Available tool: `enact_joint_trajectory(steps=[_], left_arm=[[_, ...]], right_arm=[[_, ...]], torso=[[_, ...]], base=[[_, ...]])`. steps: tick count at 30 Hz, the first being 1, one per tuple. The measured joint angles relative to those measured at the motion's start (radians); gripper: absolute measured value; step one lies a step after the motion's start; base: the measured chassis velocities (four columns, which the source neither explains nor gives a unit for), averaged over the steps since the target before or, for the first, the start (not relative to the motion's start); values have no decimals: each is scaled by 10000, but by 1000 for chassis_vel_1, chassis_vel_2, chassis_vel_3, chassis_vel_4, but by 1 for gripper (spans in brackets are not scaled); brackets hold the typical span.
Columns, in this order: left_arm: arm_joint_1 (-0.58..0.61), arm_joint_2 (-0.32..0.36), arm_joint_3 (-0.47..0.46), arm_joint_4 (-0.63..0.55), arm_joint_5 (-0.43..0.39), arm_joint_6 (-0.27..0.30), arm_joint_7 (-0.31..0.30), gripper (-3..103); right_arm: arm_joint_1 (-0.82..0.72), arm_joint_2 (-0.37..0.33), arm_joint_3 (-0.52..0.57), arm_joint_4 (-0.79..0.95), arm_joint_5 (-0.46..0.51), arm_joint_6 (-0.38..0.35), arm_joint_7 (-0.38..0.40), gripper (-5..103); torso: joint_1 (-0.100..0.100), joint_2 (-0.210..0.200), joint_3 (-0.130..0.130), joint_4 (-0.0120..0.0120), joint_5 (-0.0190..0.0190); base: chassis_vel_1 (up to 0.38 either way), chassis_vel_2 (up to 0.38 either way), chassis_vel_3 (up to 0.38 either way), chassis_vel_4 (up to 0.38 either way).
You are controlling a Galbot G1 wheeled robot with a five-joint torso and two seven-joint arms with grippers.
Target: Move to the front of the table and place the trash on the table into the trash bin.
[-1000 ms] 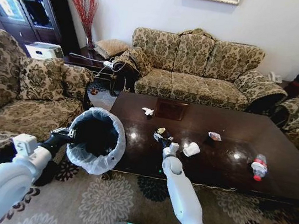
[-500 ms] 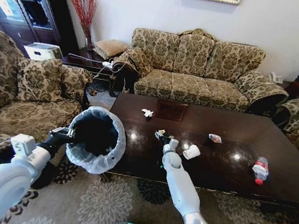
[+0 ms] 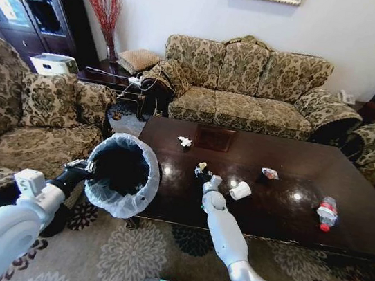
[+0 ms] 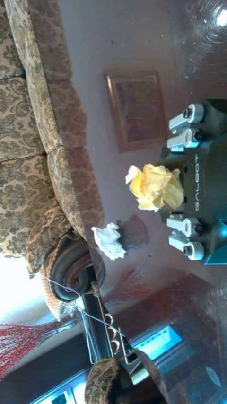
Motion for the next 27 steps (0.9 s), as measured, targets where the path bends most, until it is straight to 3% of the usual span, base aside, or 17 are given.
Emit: enact_joint_trajectory(steps=[2, 3, 8, 9, 11, 16, 19, 22, 27], left_arm=[[2, 6, -1, 1, -3, -4, 4, 2], [17, 9, -9, 4, -5, -12, 26, 2], [27, 0, -17, 26, -6, -17, 48, 2], [26, -5, -16, 36, -6, -19, 49, 2], [23, -5, -11, 42, -6, -19, 49, 2], [9, 8, 3, 90, -6, -19, 50, 2], [5, 40, 3, 105, -6, -19, 42, 2], [53, 194, -40, 136, -152, 21, -10, 2], [86, 741, -159, 301, -774, 321, -356, 2]], right_arm=[[14, 2, 0, -26, 1, 9, -11, 43], [44, 5, 0, -85, 2, 40, -26, 35], [116, 14, -5, -162, 2, 47, -37, 31], [142, 20, -17, -180, 2, 47, -39, 19], [162, 32, -22, -194, 2, 47, -40, 19], [190, 44, -26, -190, 14, 47, -51, 4], [95, 12, -21, 6, 118, 138, -72, 1], [-316, -60, 33, 1165, 585, 551, -75, 0], [-1167, -378, -68, 3470, 1037, 440, -175, 0]], torso=[[0, 0, 0, 0, 0], [0, 0, 0, 0, 0], [0, 0, 0, 0, 0], [0, 0, 0, 0, 0], [0, 0, 0, 0, 0], [0, 0, 0, 1, 0], [0, 0, 0, 1, 0], [1, 0, 0, 2, 0], [0, 0, 0, 0, -4]], base=[[0, 0, 0, 0], [0, 0, 0, 0], [0, 0, 0, 0], [0, 0, 0, 0], [0, 0, 0, 0], [0, 0, 0, 0], [0, 0, 0, 0], [0, 0, 0, 0], [0, 0, 0, 0]])
